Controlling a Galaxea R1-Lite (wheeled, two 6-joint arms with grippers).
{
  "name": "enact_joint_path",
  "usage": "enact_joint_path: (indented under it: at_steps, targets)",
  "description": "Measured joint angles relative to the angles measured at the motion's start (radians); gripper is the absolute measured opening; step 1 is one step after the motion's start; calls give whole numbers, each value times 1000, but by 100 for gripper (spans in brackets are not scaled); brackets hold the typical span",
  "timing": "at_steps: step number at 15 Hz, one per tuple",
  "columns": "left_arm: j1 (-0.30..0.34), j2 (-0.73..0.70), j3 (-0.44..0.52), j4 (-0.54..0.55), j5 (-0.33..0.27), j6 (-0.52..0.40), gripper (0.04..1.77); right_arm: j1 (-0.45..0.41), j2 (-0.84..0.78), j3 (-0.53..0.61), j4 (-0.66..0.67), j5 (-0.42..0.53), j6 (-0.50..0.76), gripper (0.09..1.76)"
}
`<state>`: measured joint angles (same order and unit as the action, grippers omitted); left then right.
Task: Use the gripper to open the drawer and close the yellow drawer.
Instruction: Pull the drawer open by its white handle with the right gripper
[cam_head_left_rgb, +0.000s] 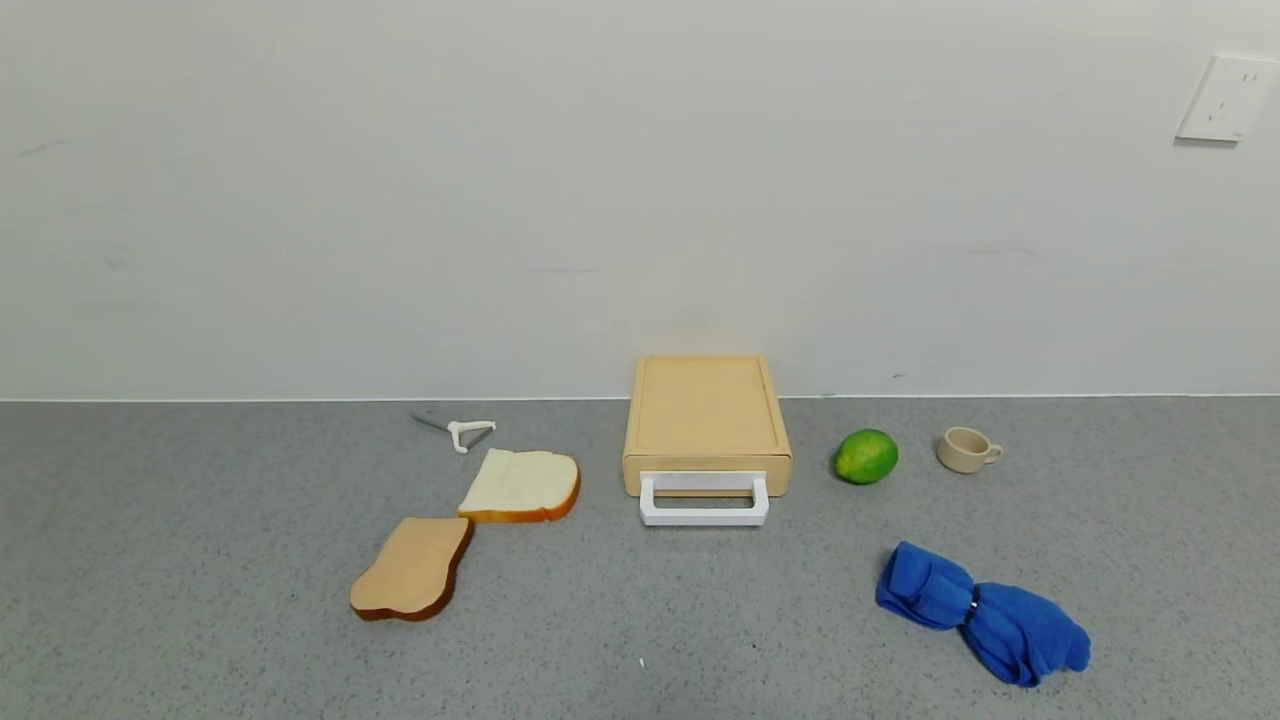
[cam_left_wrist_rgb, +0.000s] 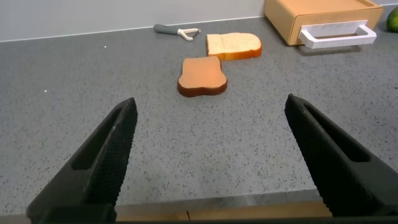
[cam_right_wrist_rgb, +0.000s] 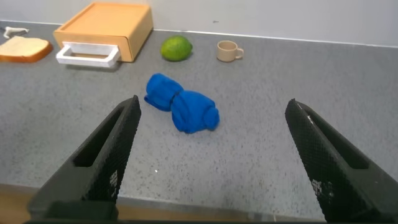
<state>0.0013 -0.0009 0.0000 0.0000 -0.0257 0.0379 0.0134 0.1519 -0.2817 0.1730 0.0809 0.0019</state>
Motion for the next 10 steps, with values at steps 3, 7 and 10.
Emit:
enact_joint_path:
  at_steps: [3,7,10]
  targets:
    - [0,0,0,0,2,1,172,41,167,-132,10,9,0,171]
    - [0,0,0,0,2,-1,172,108,445,-318,13,14,-6,171]
    - [0,0,0,-1,3,-3,172,146,665,-461,15,23,-15,171]
